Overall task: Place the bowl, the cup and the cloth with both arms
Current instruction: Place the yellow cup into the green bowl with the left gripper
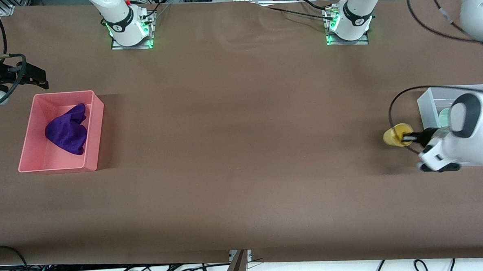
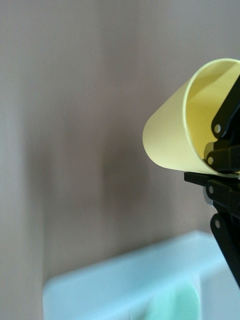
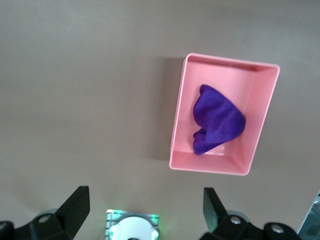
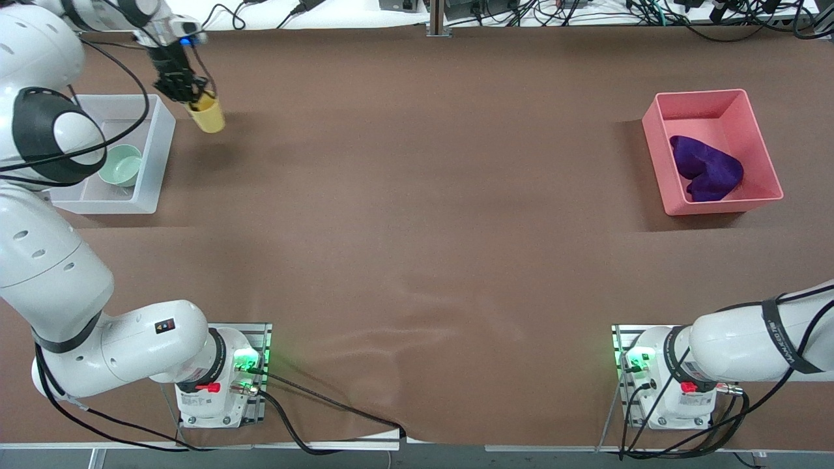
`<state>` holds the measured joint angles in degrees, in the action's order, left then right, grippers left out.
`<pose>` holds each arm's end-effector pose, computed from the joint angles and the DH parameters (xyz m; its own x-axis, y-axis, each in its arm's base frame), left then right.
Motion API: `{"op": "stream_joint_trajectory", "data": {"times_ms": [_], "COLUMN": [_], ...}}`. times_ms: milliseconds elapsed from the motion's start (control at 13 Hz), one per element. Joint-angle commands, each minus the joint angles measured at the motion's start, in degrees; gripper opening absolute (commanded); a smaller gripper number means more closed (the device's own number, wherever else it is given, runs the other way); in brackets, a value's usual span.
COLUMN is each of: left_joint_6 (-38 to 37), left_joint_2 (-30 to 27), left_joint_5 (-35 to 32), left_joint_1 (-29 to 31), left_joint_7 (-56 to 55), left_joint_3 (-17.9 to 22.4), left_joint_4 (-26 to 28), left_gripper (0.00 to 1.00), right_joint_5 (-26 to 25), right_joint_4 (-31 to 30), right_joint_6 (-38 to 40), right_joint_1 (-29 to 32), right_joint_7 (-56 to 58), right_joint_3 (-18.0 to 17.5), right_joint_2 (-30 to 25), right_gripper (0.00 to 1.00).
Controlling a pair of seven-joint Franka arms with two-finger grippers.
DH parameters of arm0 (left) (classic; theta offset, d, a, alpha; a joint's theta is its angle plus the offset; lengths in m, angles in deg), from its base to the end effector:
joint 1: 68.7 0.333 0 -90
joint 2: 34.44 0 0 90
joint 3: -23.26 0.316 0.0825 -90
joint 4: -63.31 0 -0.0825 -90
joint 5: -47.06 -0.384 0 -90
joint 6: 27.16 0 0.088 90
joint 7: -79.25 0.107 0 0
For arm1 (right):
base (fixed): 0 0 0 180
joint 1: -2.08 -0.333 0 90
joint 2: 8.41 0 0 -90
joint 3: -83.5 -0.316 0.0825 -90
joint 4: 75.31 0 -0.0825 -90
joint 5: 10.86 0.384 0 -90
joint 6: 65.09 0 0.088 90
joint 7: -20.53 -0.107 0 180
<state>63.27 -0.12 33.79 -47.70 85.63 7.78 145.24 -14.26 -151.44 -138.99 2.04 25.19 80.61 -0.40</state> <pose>0.6512 0.1169 0.3272 0.9067 -0.0474 -0.4192 -0.0579 -0.9982 -0.0122 0.5666 0.0190 0.6350 0.9767 0.1156 -0.1809 0.1243 -0.9915 0.0374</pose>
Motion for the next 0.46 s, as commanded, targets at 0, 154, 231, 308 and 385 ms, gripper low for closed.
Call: {"op": "stream_joint_trajectory", "data": {"times_ms": [0, 154, 231, 308, 385], "left_joint_6": [-0.34, 2.72, 5.87, 8.86, 11.85], "left_joint_2": [-1.89, -1.54, -0.93, 0.64, 1.79], "left_joint_5": [-7.09, -10.53, -11.15, -11.25, -11.16], "left_joint_1": [6.66, 10.54, 12.29, 14.92, 16.77], "left_joint_7": [12.39, 18.29, 20.93, 25.31, 29.26], "left_joint_3": [0.28, 0.28, 0.28, 0.28, 0.19], "left_joint_4": [1.13, 1.22, 1.56, 1.57, 1.65], "left_gripper": [0.0, 0.0, 0.0, 0.0, 0.0], "right_joint_5": [1.64, 1.55, 1.38, 1.29, 1.2], "right_joint_4": [-1.75, -1.4, -1.05, -0.61, 0.0], "right_joint_6": [0.6, 0.69, 1.12, 1.13, 1.04], "right_joint_1": [0.75, 0.83, 0.83, 0.75, 0.75], "right_joint_7": [-2.2, -2.11, -2.11, -2.11, -2.11], "right_joint_3": [-0.36, -0.18, -0.1, -0.1, -0.18], "right_joint_2": [-1.95, -1.42, -0.9, -0.72, -0.37], "right_gripper": [1.0, 1.0, 1.0, 1.0, 1.0]}}
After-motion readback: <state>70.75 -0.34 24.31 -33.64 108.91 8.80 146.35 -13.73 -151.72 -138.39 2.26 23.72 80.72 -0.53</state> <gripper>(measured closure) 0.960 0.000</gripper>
